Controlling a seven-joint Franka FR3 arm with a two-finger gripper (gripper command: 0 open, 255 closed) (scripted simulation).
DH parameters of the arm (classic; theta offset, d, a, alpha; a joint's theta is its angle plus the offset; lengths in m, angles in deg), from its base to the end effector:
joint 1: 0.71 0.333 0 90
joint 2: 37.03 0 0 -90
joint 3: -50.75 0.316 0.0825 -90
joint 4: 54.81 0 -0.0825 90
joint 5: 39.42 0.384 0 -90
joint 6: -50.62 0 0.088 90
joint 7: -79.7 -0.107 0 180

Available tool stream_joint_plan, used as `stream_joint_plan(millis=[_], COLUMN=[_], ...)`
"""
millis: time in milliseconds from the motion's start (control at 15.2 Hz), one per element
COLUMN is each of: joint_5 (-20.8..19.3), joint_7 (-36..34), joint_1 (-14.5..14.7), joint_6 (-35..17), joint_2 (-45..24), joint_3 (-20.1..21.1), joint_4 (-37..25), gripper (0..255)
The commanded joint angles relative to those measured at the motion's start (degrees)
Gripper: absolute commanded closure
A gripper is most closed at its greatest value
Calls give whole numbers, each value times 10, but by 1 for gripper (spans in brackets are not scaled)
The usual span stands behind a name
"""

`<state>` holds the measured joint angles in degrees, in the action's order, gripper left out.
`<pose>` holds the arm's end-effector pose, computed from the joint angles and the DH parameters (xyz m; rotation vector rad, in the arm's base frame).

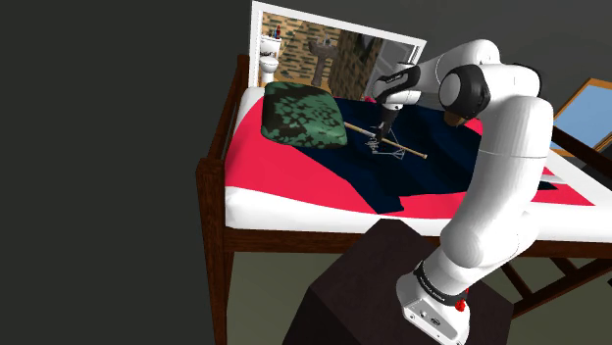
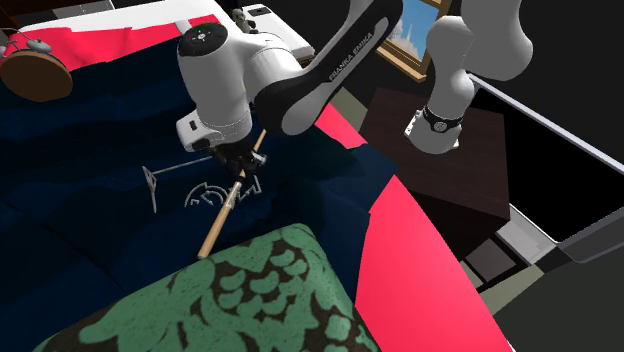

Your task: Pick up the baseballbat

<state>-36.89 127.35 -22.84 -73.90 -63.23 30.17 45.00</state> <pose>0.4993 -0.4289 0.3285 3.0489 0.1456 -0.1255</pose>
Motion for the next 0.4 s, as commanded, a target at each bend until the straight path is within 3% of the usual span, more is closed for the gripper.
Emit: stream_joint_plan(millis=[0,330], joint_5=[-2,-6], joint_7=[-1,-2], joint_1=[1,3], joint_6=[15,34], joint_2=[7,18], joint_3=[-1,-3], joint_4=[-8,-18], gripper=[255,255])
